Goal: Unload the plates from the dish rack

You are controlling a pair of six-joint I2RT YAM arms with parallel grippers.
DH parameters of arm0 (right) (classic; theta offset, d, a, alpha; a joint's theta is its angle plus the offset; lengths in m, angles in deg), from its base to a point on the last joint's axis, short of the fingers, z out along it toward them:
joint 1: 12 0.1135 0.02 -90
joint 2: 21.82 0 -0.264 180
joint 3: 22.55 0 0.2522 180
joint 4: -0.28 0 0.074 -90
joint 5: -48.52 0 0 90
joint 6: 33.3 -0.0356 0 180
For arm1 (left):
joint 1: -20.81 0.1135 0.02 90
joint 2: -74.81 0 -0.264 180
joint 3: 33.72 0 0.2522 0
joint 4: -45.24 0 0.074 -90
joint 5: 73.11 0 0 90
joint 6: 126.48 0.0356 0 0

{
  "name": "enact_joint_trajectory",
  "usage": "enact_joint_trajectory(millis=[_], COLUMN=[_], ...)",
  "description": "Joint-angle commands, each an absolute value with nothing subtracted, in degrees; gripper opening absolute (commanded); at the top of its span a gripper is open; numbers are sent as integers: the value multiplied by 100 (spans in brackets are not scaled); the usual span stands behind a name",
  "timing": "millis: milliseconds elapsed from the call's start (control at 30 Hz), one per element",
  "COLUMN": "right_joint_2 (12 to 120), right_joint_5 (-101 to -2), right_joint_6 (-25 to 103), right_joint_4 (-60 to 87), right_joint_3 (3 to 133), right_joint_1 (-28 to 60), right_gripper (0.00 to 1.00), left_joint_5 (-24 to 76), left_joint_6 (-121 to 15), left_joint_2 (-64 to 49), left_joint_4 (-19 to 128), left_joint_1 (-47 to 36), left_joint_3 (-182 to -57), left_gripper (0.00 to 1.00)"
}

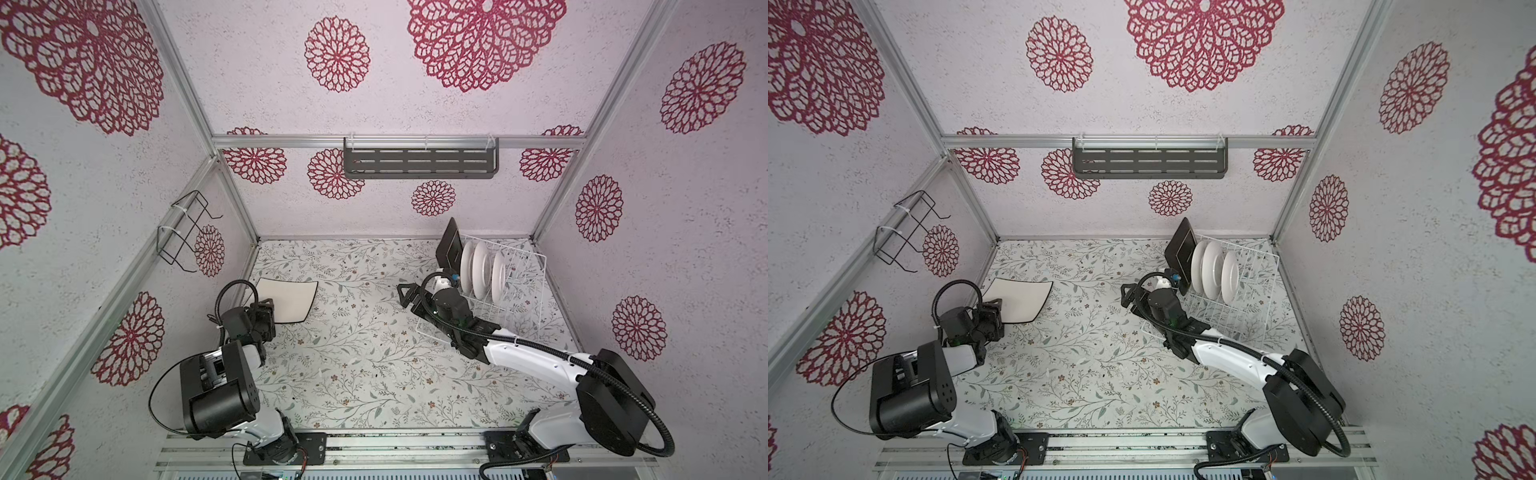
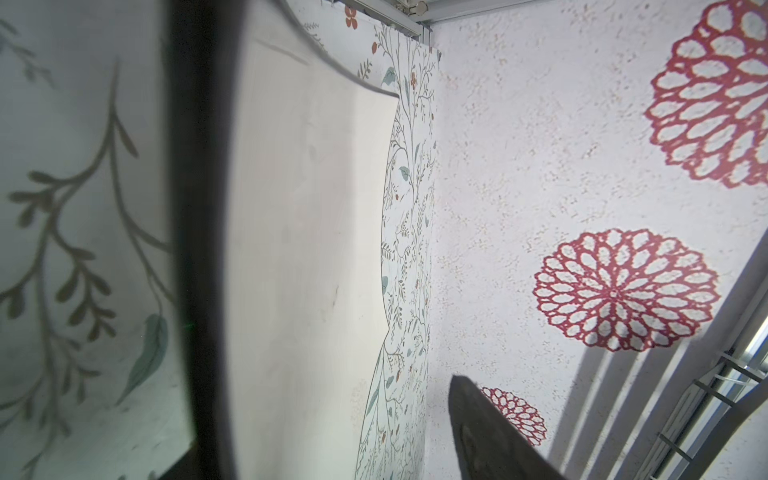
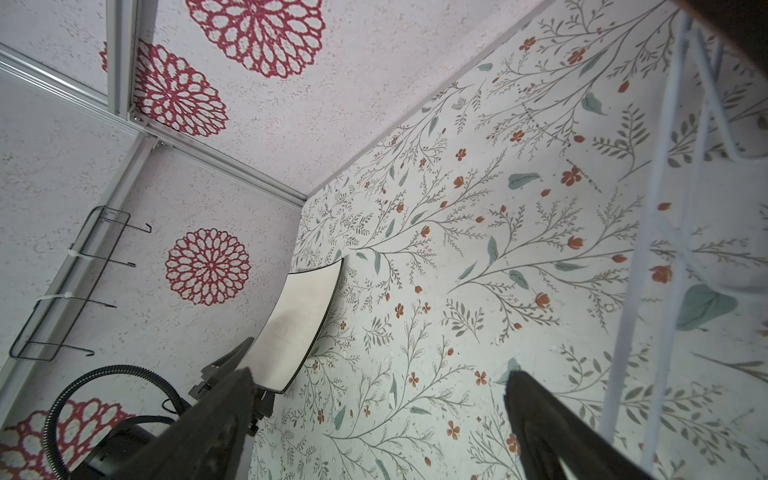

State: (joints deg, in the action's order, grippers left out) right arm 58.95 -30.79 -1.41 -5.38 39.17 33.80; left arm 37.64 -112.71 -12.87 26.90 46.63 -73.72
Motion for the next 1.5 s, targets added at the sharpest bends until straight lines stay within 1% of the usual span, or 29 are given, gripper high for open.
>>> enact_joint_trajectory(millis=[0,333,467,633,733,1467], right_joint_2=[5624,5675,5675,5658,5641,5566], right_joint_5=[-2944,-2960,-2968,-2955,-2949,-2978], right_joint_6=[-140,-157,-157,-157,-166,-192], right_joint_4=[-631,-681,-697,-697,-706,-718], right_joint_3=[3863,3855,3858,3831,3802,3711], right_joint_1=[3405,3399,3405,3403,3397,3405], right_gripper=[98,97,97,98,98,98], left_joint_5=[3860,3896,3847,3825,3798,3626], left_joint_6=[-11140,-11058,-11002,-10892,-10825,-10411], left_joint_2=[-1167,-1255,-1246,-1196,-1154,-925], left_joint_4=[2403,2497,2600,2818,3010,4242], left_joint_1=[4706,4697,4693,4698,4692,4693], left_joint_3=[-7457,-7429,-7423,-7456,-7489,-7692], left_gripper=[75,85,94,100,97,97])
